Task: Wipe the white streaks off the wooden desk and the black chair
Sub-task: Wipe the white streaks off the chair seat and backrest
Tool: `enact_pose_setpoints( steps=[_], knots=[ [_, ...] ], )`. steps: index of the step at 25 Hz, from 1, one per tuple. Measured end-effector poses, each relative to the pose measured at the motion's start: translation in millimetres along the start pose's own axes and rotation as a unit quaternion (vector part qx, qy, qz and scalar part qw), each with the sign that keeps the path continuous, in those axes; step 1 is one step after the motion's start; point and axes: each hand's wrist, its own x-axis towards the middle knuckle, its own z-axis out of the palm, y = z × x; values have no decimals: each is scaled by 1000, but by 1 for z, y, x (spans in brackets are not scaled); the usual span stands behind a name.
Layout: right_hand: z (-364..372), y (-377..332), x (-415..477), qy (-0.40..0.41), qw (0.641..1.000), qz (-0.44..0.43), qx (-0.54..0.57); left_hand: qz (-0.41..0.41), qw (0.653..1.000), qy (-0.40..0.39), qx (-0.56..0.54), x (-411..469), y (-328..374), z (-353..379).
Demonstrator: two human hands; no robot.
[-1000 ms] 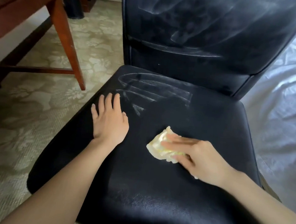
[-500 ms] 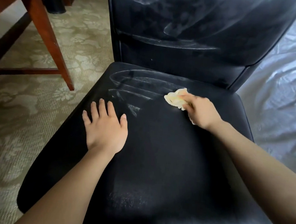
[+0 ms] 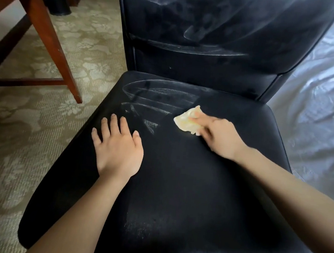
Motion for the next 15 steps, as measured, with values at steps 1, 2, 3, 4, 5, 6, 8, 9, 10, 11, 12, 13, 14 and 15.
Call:
enact_pose_setpoints(
  steps=[1,2,3,4,5,6,8,9,10,11,12,13,14,15],
  knots=[
    [0,-9,-11,-8,999,-41,21,1,1000,-1,1,0,0,1],
    [2,-19,-20,-14,996,-76,41,1,1000,0,0,-1,0,0],
    [4,-27,-29,-20,992,-106,61,2,1000,1,-2,-2,0,1],
    [7,-35,-38,-31,987,-135,81,3,1000,4,-6,-3,-1,2],
    [10,-40,-44,-47,982,-160,91,3,1000,8,-9,-3,-1,1],
    [14,-43,-48,-62,978,-177,87,4,1000,11,-13,-3,-1,1],
    [19,-42,-45,-65,977,-196,55,3,1000,12,-15,-3,0,2],
    [21,-40,-39,-56,976,-203,46,1,1000,11,-15,-3,0,2],
    [23,-39,-30,-50,976,-206,46,1,1000,12,-15,-3,0,2],
    [24,-40,-20,-48,976,-204,53,3,1000,11,-12,-3,-1,2],
    [27,-42,-8,-50,977,-197,62,6,1000,12,-9,-3,-1,1],
    [28,-46,6,-50,978,-189,70,8,1000,12,-7,-4,-1,2],
    [31,-51,21,-51,979,-181,75,7,1000,13,-8,-3,-2,2],
    [33,-57,36,-53,980,-174,76,5,1000,12,-11,-2,-2,2]
  ],
)
